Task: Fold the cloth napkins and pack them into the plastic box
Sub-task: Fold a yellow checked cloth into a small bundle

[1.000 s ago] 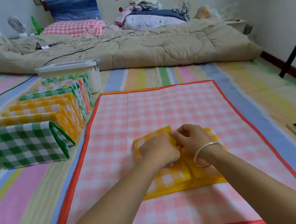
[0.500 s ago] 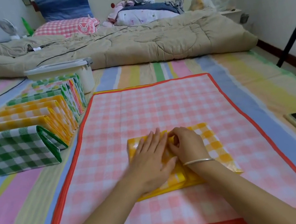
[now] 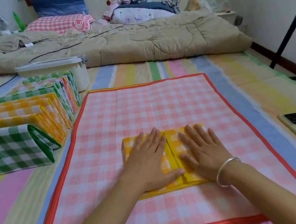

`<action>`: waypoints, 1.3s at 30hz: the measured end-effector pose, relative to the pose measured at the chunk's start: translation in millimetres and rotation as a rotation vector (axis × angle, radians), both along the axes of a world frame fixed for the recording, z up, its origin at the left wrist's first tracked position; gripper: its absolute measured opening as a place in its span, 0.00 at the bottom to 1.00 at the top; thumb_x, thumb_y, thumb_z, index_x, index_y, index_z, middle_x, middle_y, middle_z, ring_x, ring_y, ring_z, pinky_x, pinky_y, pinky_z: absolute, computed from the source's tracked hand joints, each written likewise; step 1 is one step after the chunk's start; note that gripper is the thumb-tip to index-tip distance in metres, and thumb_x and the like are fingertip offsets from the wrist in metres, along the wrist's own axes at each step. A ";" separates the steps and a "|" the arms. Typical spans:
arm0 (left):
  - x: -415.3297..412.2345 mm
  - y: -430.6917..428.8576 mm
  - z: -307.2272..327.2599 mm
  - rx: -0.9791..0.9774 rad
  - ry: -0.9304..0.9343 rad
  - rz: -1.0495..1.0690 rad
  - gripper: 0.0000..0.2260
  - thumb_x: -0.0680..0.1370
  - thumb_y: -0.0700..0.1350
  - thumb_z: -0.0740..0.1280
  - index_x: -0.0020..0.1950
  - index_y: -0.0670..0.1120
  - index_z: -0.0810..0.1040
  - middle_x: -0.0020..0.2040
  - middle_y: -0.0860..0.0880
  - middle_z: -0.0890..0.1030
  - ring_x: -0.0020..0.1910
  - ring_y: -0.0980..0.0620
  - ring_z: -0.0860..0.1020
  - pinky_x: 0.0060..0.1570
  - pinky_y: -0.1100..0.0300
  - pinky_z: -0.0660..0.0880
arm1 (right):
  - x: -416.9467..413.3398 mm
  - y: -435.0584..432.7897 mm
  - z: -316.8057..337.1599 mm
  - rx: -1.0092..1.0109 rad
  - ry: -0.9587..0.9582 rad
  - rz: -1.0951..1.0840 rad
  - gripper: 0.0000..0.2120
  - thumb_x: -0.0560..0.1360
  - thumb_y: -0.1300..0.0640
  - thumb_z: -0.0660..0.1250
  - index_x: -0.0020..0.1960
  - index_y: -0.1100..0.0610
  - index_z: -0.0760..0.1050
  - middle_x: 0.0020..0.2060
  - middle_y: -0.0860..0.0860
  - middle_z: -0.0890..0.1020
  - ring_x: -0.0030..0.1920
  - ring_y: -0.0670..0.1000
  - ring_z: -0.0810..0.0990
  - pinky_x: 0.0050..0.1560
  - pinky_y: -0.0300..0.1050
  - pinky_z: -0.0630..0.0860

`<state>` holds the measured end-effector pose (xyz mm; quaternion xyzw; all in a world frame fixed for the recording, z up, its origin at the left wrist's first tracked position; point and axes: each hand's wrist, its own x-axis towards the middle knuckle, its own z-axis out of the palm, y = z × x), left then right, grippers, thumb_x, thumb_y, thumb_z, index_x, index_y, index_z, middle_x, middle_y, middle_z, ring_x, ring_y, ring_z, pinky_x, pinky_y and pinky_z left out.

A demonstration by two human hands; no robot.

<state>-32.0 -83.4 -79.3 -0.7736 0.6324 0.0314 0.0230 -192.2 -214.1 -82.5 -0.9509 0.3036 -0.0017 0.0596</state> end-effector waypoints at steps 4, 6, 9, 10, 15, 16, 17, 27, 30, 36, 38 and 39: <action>3.5 -0.1 -6.1 -0.013 0.150 -0.026 0.47 0.72 0.77 0.41 0.79 0.49 0.31 0.78 0.52 0.29 0.76 0.55 0.27 0.77 0.49 0.35 | 0.1 2.1 -2.4 -0.021 0.061 -0.026 0.55 0.53 0.28 0.10 0.77 0.44 0.34 0.72 0.45 0.30 0.72 0.49 0.27 0.74 0.54 0.31; 4.3 1.3 -8.3 -0.022 0.166 -0.037 0.45 0.72 0.77 0.39 0.79 0.51 0.30 0.77 0.54 0.27 0.75 0.55 0.26 0.77 0.49 0.34 | 0.4 2.8 -0.5 -0.025 0.076 -0.029 0.56 0.53 0.28 0.10 0.77 0.44 0.34 0.72 0.45 0.30 0.71 0.48 0.25 0.75 0.54 0.31; 3.8 4.0 -7.3 0.008 0.134 -0.046 0.48 0.70 0.79 0.40 0.79 0.51 0.30 0.77 0.55 0.27 0.75 0.55 0.25 0.77 0.48 0.34 | -0.2 4.1 -0.7 -0.020 0.093 -0.030 0.56 0.52 0.28 0.10 0.77 0.44 0.33 0.72 0.45 0.30 0.70 0.48 0.25 0.75 0.53 0.31; 3.8 4.6 -6.8 0.017 0.119 -0.046 0.49 0.70 0.80 0.40 0.79 0.51 0.30 0.77 0.54 0.27 0.75 0.55 0.25 0.77 0.48 0.33 | -0.2 4.5 -0.5 -0.019 0.100 -0.034 0.56 0.52 0.28 0.09 0.77 0.44 0.32 0.72 0.44 0.29 0.70 0.47 0.25 0.75 0.53 0.31; 2.6 4.8 -8.5 0.032 0.074 -0.043 0.52 0.67 0.81 0.40 0.79 0.50 0.30 0.77 0.54 0.27 0.75 0.54 0.25 0.77 0.47 0.34 | -0.2 2.8 -3.0 -0.006 0.092 -0.036 0.56 0.52 0.28 0.10 0.77 0.44 0.33 0.71 0.44 0.29 0.70 0.47 0.25 0.75 0.53 0.31; 2.6 4.5 -8.5 0.030 0.073 -0.044 0.51 0.67 0.81 0.41 0.79 0.51 0.30 0.77 0.54 0.27 0.75 0.54 0.25 0.77 0.47 0.34 | 0.0 2.7 -3.0 -0.010 0.088 -0.033 0.56 0.52 0.28 0.10 0.77 0.44 0.33 0.71 0.44 0.29 0.70 0.47 0.25 0.75 0.54 0.31; 2.5 4.4 -8.7 0.030 0.073 -0.046 0.51 0.67 0.81 0.41 0.79 0.51 0.30 0.78 0.54 0.27 0.75 0.53 0.25 0.77 0.47 0.34 | 0.3 2.6 -3.5 -0.015 0.085 -0.029 0.56 0.52 0.28 0.10 0.77 0.44 0.33 0.71 0.44 0.29 0.70 0.47 0.25 0.75 0.53 0.31; 3.6 2.9 -9.4 0.051 0.067 -0.055 0.52 0.63 0.83 0.37 0.80 0.56 0.32 0.78 0.53 0.28 0.75 0.52 0.26 0.77 0.45 0.35 | -25.4 -11.4 24.8 0.146 -0.516 -0.467 0.23 0.77 0.43 0.61 0.68 0.51 0.72 0.62 0.53 0.78 0.62 0.57 0.75 0.59 0.51 0.71; 2.2 1.4 -10.4 0.047 0.067 -0.040 0.53 0.62 0.83 0.35 0.80 0.55 0.32 0.78 0.52 0.28 0.75 0.51 0.26 0.77 0.44 0.36 | -41.8 0.3 38.8 0.141 -0.114 -0.674 0.20 0.76 0.36 0.58 0.58 0.48 0.74 0.51 0.48 0.82 0.50 0.56 0.79 0.45 0.47 0.72; -20.5 -2.2 -10.4 -0.008 0.110 0.142 0.55 0.60 0.83 0.35 0.81 0.53 0.35 0.79 0.50 0.30 0.77 0.48 0.28 0.77 0.44 0.34 | -42.2 13.8 36.8 0.746 -0.885 -0.758 0.10 0.76 0.51 0.69 0.44 0.58 0.77 0.40 0.57 0.82 0.42 0.56 0.80 0.47 0.53 0.78; -28.5 -5.0 -10.2 -0.031 0.129 0.204 0.55 0.61 0.82 0.35 0.81 0.52 0.35 0.79 0.50 0.30 0.77 0.48 0.28 0.76 0.45 0.33 | -34.0 22.8 29.6 0.927 -1.059 -0.769 0.07 0.74 0.54 0.71 0.49 0.57 0.79 0.45 0.57 0.84 0.45 0.55 0.83 0.51 0.56 0.80; -30.9 -6.3 -9.9 -0.041 0.134 0.224 0.55 0.61 0.82 0.35 0.81 0.51 0.35 0.79 0.49 0.30 0.77 0.48 0.28 0.76 0.45 0.32 | -28.9 29.4 25.4 1.020 -1.082 -0.754 0.10 0.73 0.55 0.73 0.52 0.56 0.79 0.47 0.56 0.85 0.48 0.55 0.84 0.53 0.57 0.80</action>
